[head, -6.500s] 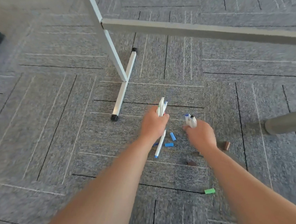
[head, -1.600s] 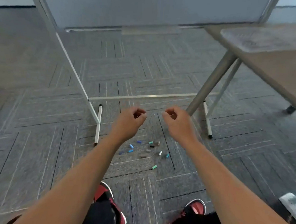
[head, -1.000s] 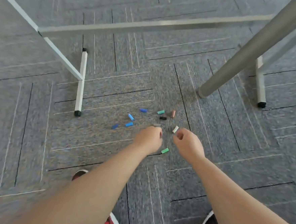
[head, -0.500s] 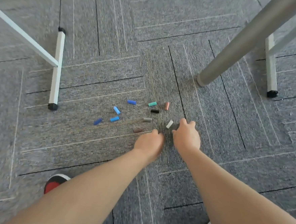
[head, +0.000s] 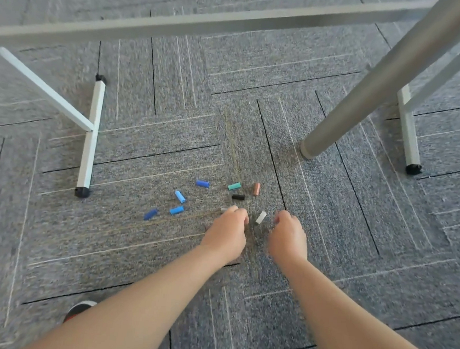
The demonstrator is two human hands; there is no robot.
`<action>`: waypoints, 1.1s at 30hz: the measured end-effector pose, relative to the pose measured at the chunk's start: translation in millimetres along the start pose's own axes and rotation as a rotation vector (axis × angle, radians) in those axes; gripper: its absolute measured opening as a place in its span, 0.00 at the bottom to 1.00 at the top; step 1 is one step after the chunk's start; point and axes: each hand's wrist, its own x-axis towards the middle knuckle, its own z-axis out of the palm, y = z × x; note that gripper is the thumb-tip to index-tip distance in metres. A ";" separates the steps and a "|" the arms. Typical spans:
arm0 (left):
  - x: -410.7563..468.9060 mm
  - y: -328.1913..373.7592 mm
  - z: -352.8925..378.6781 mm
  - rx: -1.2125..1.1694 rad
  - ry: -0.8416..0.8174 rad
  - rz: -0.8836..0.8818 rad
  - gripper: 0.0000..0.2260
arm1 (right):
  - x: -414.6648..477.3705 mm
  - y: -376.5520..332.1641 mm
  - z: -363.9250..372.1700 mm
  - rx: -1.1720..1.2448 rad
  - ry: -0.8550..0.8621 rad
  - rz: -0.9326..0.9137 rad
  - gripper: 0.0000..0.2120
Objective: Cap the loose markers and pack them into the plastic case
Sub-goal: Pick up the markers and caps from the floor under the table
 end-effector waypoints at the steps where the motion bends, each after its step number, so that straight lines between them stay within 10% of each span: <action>1: 0.6 0.3 -2.8 -0.036 0.017 -0.001 0.13 | -0.2 -0.9 -1.7 0.021 0.007 0.000 0.13; 19: -4.8 -27.3 -43.3 -0.377 0.187 0.048 0.03 | 13.0 -44.2 16.0 -0.244 -0.042 0.040 0.10; 33: 32.5 -36.5 -2.8 0.024 0.121 -0.016 0.03 | -21.6 -36.2 -17.2 0.595 -0.059 -0.160 0.08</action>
